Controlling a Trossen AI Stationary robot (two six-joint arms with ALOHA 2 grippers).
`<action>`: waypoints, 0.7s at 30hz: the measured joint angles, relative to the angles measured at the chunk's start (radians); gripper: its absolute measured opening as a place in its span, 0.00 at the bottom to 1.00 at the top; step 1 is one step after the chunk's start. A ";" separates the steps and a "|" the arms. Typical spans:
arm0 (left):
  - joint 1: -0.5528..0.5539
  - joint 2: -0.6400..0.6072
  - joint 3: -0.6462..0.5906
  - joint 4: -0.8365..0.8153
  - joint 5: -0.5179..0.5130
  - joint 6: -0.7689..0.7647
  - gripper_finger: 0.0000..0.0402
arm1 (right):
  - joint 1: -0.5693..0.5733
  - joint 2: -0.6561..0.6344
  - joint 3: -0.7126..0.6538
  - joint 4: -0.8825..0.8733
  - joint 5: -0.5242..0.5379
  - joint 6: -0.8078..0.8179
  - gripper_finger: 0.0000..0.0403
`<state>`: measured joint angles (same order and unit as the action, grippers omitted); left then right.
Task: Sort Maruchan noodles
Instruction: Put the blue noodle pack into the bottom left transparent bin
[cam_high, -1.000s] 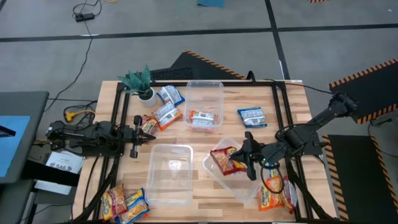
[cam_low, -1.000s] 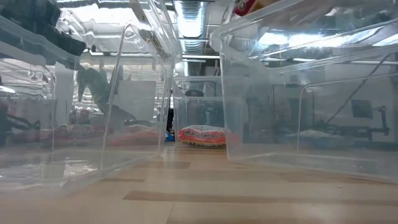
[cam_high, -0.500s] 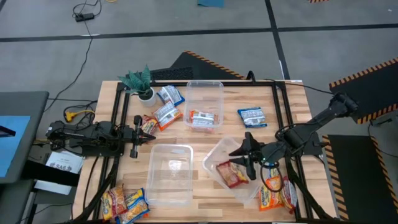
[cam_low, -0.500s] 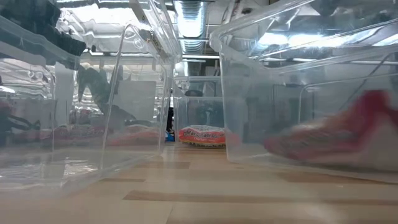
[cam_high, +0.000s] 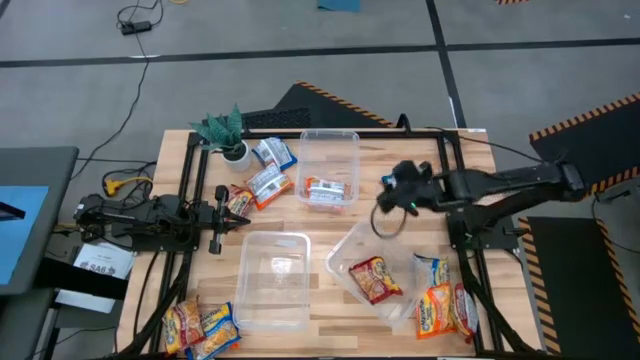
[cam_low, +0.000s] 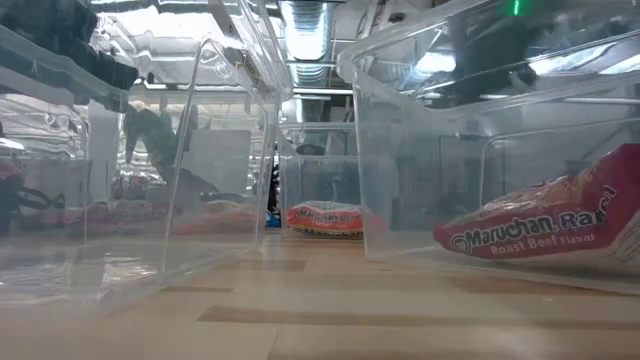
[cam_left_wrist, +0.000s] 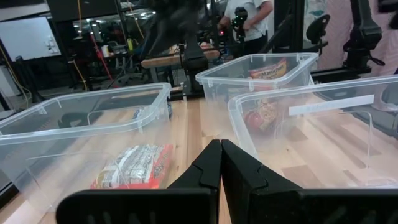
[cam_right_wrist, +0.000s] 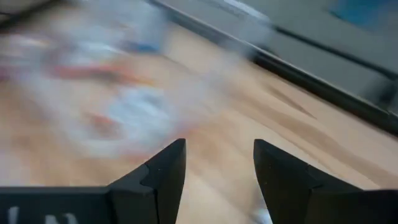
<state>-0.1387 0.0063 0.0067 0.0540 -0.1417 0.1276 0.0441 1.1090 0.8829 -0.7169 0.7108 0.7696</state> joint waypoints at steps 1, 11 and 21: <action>0.000 0.000 0.000 0.000 0.000 0.000 0.00 | -0.038 0.006 -0.013 -0.045 0.000 0.031 0.52; 0.000 0.000 0.000 0.000 0.000 0.000 0.00 | -0.258 0.005 -0.278 0.061 -0.168 0.117 0.52; 0.000 0.000 0.000 0.000 0.000 0.000 0.00 | -0.322 0.005 -0.399 0.271 -0.212 0.113 0.52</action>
<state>-0.1384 0.0066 0.0063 0.0540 -0.1421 0.1276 -0.2782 1.1141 0.4839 -0.4461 0.4988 0.8825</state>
